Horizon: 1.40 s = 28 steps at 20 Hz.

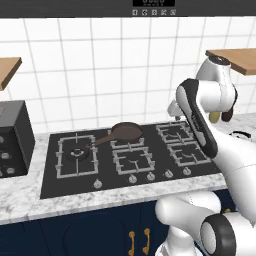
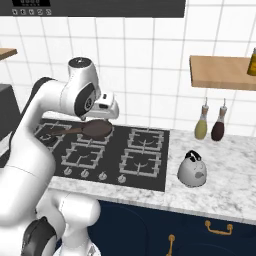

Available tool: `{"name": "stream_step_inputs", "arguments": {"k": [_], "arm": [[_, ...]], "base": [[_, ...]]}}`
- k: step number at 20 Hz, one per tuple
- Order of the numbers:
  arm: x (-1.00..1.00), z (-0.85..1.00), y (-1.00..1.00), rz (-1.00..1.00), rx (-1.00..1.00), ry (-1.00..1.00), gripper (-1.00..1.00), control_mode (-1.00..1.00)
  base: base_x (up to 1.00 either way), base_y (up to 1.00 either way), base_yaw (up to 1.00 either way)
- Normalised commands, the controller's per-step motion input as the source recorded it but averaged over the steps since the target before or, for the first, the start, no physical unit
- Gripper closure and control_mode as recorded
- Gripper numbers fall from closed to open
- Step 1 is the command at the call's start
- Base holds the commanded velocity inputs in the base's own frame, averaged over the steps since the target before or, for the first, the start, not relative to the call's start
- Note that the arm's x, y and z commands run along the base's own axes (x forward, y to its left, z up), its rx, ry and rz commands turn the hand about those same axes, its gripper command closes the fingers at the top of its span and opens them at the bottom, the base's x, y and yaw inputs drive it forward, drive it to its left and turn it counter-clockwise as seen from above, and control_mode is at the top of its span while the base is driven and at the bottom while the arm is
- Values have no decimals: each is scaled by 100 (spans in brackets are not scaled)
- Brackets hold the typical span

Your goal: Pick the kettle from the counter and place it on a stove burner. Then turn the burner on.

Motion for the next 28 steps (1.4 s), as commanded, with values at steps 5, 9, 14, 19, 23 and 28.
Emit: {"name": "stream_step_inputs", "arguments": {"k": [5,9,14,19,23,28], "arm": [[-24,-21,-57,0,5,-1,-100,-100],[-23,-30,-51,0,0,0,-100,-100],[-27,-22,-49,0,0,0,-100,-100],[-14,-32,-42,0,0,-2,-100,-100],[-14,-37,-47,-4,0,-14,-100,-100],[-2,-27,-66,-5,0,-17,-100,-100]], "base": [[0,0,0],[0,0,0],[0,0,0],[0,0,0],[0,0,0],[0,0,0]]}}
